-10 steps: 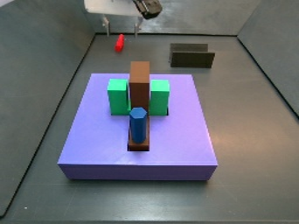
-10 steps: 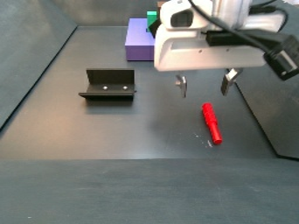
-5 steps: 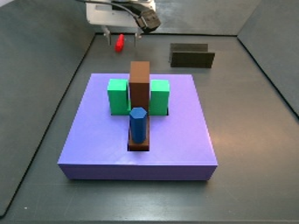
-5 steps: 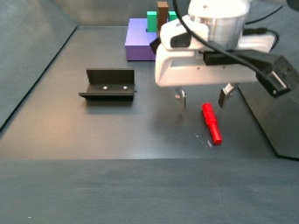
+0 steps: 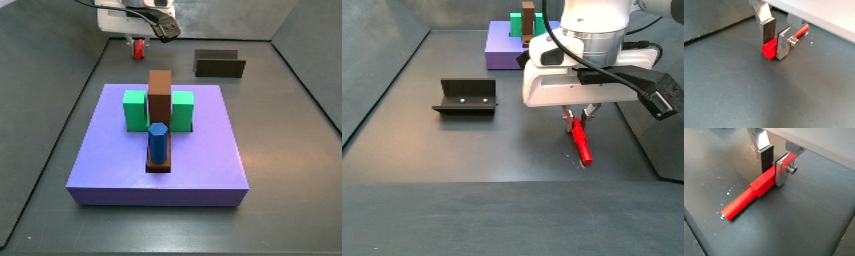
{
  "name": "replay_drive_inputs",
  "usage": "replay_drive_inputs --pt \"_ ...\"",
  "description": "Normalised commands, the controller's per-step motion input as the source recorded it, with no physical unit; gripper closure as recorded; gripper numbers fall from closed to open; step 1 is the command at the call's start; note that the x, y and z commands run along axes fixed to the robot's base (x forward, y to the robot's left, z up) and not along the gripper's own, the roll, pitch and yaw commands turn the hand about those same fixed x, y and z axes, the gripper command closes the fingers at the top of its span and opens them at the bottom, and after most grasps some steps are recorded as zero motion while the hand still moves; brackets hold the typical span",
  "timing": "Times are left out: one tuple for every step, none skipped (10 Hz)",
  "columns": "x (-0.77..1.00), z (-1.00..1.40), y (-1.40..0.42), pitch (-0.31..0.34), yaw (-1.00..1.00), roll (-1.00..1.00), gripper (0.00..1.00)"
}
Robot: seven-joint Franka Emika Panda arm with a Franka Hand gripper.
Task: Pick up the red object. Move up. Place the red object on the fixture. Regrasp the red object. Move to above the board. Insert the red object.
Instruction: Pick up the red object.
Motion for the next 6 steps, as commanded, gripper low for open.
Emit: replay_drive_inputs --pt "0.00 0.00 0.00 0.000 0.00 0.00 1.00" --pt "0.00 0.00 0.00 0.000 0.00 0.00 1.00" --pt "0.00 0.00 0.00 0.000 0.00 0.00 1.00" --pt "0.00 0.00 0.00 0.000 0.00 0.00 1.00" --pt "0.00 0.00 0.00 0.000 0.00 0.00 1.00" --pt "0.00 0.00 0.00 0.000 0.00 0.00 1.00"
